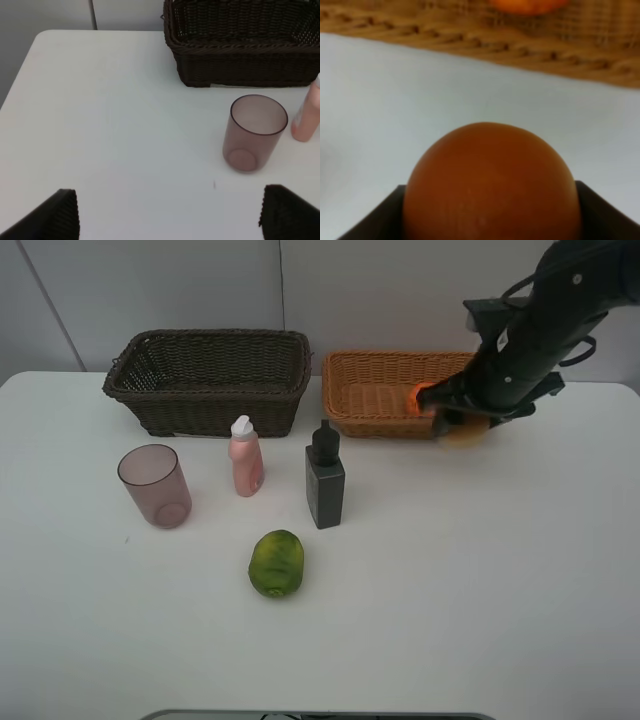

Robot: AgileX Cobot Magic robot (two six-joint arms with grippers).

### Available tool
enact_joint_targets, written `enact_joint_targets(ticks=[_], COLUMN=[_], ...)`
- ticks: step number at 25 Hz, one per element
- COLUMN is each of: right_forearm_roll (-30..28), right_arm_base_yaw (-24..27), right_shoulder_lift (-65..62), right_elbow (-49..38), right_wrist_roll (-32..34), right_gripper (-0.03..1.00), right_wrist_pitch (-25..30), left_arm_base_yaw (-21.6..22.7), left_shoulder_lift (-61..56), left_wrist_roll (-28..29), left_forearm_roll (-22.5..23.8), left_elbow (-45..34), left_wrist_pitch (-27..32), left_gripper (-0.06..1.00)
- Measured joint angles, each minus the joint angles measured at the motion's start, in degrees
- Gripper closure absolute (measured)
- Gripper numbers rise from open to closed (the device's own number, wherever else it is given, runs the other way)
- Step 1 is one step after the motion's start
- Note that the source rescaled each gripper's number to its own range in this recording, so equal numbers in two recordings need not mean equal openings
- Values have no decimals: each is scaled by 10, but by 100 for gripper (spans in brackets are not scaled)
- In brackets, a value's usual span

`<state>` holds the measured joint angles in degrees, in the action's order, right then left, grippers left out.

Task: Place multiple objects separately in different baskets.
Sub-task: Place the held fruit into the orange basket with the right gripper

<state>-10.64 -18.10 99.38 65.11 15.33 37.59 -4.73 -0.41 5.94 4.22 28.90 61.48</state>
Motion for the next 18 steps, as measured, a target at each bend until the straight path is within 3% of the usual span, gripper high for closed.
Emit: enact_joint_targets(ticks=[10, 18], right_forearm_roll=[1, -10], right_arm_base_yaw=[69, 97], right_shoulder_lift=[72, 155], right_elbow=[164, 220], right_wrist_roll=[-38, -40], right_gripper=[44, 44], right_wrist_pitch=[39, -10], left_arm_base_yaw=[0, 0], left_shoulder_lift=[0, 0], left_wrist_roll=[0, 0], left_forearm_roll=[0, 0], left_elbow=[0, 0], left_wrist_pitch=[0, 0], left_gripper=[2, 2])
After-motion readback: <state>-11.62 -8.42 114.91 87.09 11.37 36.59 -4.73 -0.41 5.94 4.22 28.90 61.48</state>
